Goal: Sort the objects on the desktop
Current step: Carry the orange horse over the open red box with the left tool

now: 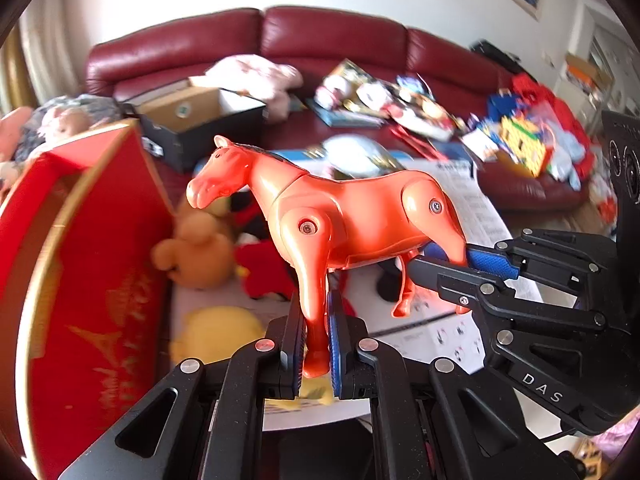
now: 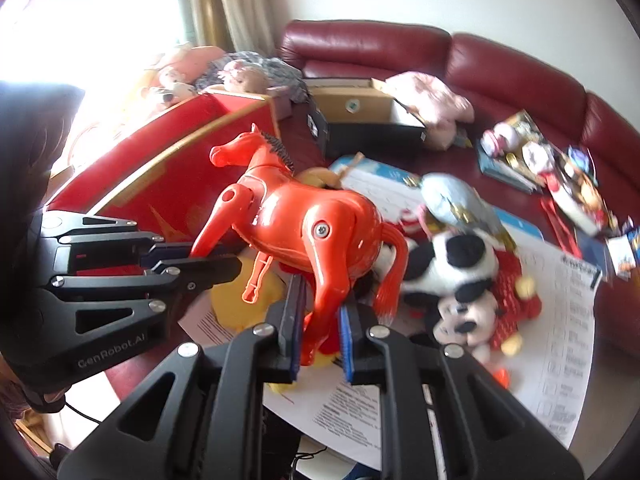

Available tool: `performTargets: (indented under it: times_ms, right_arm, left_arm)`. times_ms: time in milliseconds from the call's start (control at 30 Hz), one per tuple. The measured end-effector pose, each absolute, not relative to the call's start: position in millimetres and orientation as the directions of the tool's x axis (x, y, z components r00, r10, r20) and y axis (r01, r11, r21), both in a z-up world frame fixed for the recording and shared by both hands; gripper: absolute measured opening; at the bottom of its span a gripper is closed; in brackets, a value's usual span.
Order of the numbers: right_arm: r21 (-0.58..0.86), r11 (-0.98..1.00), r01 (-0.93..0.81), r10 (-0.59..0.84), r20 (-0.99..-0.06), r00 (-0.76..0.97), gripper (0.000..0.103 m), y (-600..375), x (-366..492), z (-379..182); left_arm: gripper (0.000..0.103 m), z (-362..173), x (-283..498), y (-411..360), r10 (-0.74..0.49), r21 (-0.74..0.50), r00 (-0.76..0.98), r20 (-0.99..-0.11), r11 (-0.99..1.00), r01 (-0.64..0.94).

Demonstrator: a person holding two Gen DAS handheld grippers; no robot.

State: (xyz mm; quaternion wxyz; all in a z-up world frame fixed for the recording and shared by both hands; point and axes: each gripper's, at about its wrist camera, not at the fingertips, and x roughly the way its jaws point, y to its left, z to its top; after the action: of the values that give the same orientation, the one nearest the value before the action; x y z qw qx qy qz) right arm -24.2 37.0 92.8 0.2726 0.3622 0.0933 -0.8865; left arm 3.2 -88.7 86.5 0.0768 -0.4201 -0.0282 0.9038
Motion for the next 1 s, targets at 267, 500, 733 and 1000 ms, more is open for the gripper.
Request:
performTargets:
  times_ms: [267,500,733,1000]
  right_arm:
    - [-0.014,-0.726,0.687,-0.531,-0.623,-0.574,0.016,-57,-11,151]
    - [-0.043,-0.62,0.784,-0.594,-0.626,-0.504,0.016,-142,0,166]
    - [-0.039,-0.551,0.833,-0.59,-0.688,-0.423,0.016,-209,2,143]
    - [-0.024,-0.488,0.872,-0.567,-0.752,-0.338,0.017,-275,-1,117]
  left_arm:
    - [0.009,133,36,-180,0.068,-0.147,-0.742,-0.667,-0.988,0.041]
    - [0.009,149,73,-263,-0.075,-0.14,-0.759,-0.646,-0.967,0.214]
    - [0.009,123,92,-332,-0.132,-0.154,-0.69,-0.712,-0.929,0.337]
    - [0.009,80,78,-379,-0.064,-0.199,-0.576,-0.815,-0.902,0.382]
